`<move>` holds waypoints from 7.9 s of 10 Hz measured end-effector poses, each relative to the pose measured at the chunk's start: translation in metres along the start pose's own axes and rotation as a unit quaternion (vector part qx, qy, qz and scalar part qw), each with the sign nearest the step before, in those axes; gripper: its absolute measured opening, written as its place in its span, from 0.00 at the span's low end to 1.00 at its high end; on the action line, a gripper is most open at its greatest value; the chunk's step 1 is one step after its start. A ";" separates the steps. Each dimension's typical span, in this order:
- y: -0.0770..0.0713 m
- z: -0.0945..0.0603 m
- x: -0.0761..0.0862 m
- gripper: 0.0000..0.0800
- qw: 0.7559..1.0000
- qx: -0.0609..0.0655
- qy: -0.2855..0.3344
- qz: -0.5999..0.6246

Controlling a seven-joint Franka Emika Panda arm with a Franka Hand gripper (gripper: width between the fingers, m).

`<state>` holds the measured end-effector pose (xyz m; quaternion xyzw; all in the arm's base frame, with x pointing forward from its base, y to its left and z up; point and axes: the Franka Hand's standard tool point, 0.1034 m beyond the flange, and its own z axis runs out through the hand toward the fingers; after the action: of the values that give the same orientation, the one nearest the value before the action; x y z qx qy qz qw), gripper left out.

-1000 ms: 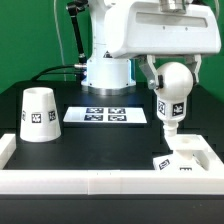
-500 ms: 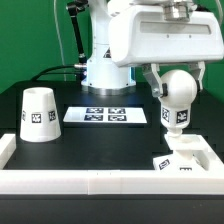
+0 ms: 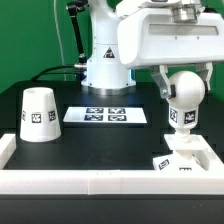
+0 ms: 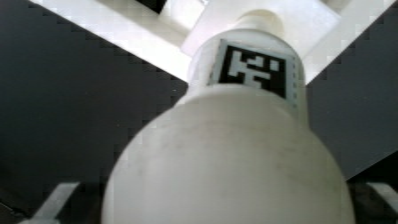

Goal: Assemble lamp

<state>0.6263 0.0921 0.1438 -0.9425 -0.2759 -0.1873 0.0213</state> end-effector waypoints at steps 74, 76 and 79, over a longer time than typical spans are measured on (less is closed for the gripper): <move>-0.027 0.008 -0.009 0.72 0.643 -0.049 -0.179 0.743; -0.027 0.009 -0.009 0.87 0.698 -0.042 -0.181 0.692; -0.026 0.012 -0.011 0.87 0.802 -0.016 -0.178 0.570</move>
Offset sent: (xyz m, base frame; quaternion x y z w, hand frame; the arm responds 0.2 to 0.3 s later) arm -0.0094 0.0041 -0.0035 -0.0217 0.0187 -0.0013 0.9996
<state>0.6084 0.1102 0.1275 -0.9469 0.3150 0.0257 0.0596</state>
